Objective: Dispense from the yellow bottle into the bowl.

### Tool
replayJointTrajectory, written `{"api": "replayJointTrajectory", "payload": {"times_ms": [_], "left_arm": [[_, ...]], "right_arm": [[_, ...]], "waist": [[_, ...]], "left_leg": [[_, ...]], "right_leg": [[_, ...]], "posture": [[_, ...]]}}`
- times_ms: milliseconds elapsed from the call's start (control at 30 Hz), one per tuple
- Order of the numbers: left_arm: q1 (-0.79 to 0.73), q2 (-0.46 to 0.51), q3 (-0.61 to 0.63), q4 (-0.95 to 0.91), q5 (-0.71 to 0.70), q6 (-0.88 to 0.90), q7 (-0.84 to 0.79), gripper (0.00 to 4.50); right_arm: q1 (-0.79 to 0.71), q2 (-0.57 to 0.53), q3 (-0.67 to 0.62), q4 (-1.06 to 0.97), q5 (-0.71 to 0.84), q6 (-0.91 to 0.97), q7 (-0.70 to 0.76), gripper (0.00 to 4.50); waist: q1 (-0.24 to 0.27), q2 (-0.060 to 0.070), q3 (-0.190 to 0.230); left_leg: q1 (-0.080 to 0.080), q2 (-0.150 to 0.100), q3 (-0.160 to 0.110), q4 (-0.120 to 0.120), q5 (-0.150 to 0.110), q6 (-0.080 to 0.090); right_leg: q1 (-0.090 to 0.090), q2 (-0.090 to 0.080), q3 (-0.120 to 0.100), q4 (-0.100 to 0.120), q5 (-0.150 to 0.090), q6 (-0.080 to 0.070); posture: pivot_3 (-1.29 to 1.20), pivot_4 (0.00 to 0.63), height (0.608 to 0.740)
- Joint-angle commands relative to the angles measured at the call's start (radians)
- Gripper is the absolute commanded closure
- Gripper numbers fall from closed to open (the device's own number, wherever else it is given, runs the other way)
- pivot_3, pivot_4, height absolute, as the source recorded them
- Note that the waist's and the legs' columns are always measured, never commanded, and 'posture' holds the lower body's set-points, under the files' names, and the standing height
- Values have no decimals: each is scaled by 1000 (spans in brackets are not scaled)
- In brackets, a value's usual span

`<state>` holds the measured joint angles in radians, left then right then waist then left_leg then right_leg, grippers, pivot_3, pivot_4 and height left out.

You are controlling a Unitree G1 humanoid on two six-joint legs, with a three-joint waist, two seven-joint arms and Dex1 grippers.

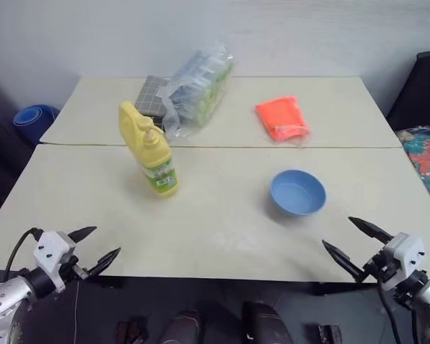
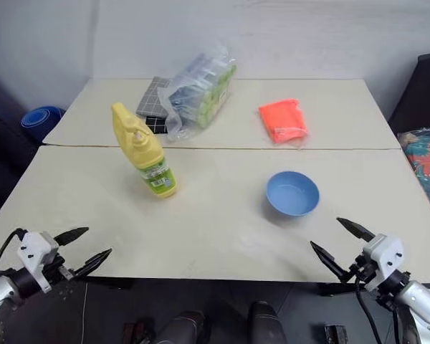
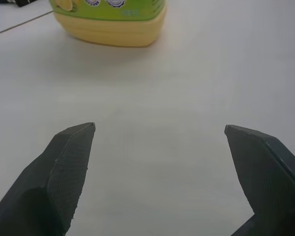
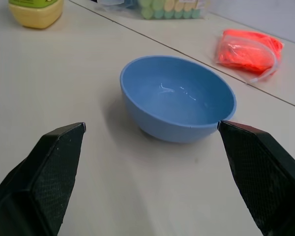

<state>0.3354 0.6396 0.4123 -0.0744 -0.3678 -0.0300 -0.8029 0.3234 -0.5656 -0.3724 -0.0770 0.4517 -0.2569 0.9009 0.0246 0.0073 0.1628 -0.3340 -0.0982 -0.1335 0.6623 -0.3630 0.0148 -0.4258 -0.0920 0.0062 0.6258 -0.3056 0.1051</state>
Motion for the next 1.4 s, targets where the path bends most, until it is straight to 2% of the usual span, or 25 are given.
{"api": "replayJointTrajectory", "payload": {"times_ms": [33,133,200,300,433,700,800,867,1167,1367,1400], "left_arm": [[-11,1,-8,-52,4,-24,-5,10],[-19,26,-49,-108,-24,12,-60,10],[-40,56,-77,-182,-119,98,-127,10],[-123,60,-95,-253,-237,203,-137,10],[-197,57,-150,-316,-268,268,-150,10],[-260,32,-198,-393,-278,327,-104,10],[-255,27,-198,-419,-275,337,-88,0],[-244,26,-191,-438,-281,347,-79,0],[-221,50,-99,-481,-354,397,-63,0],[-247,58,-15,-496,-431,435,-30,0],[-273,63,31,-497,-494,458,-1,190]], "right_arm": [[-4,4,10,-45,6,-13,9,0],[-50,-7,49,-96,-13,63,-41,0],[-126,-22,90,-129,-26,181,-103,0],[-224,-43,171,-156,-65,325,-142,0],[-333,-37,252,-120,-143,443,-208,0],[-521,4,387,26,-262,508,-242,0],[-566,20,409,60,-278,514,-240,609],[-591,19,426,82,-287,526,-224,1184],[-654,19,458,110,-301,600,-198,4431],[-701,19,457,101,-292,591,-151,4474],[-715,4,467,64,-277,557,-93,4494]], "waist": [[-1,0,0],[-2,0,0],[-5,0,0],[-2,0,0],[1,1,0],[-8,1,0],[-8,1,0],[-8,1,0],[-8,1,0],[-11,1,0],[-11,1,0]], "left_leg": [[0,0,0,0,0,0],[0,1,0,0,0,0],[0,1,1,0,0,-1],[0,1,1,1,0,-1],[-1,2,-1,1,0,-2],[-1,4,2,2,-1,-3],[-1,6,2,2,-1,-4],[-1,6,2,2,-1,-4],[-1,7,3,2,-1,-4],[-1,7,3,2,-2,-5],[-1,7,3,2,-2,-5]], "right_leg": [[0,0,0,0,0,0],[0,1,0,0,0,0],[0,1,1,1,0,0],[-1,1,1,1,0,0],[-1,2,-1,1,0,-1],[-3,4,1,1,0,-1],[-3,6,1,1,0,-2],[-3,7,1,1,0,-2],[-3,8,2,1,0,-2],[-3,8,2,1,0,-2],[-3,8,2,1,0,-2]], "posture": [[0,150,740],[0,150,740],[0,150,740],[0,150,740],[0,150,740],[0,150,740],[0,150,740],[0,150,740],[0,150,740],[0,150,740],[0,150,740]]}}
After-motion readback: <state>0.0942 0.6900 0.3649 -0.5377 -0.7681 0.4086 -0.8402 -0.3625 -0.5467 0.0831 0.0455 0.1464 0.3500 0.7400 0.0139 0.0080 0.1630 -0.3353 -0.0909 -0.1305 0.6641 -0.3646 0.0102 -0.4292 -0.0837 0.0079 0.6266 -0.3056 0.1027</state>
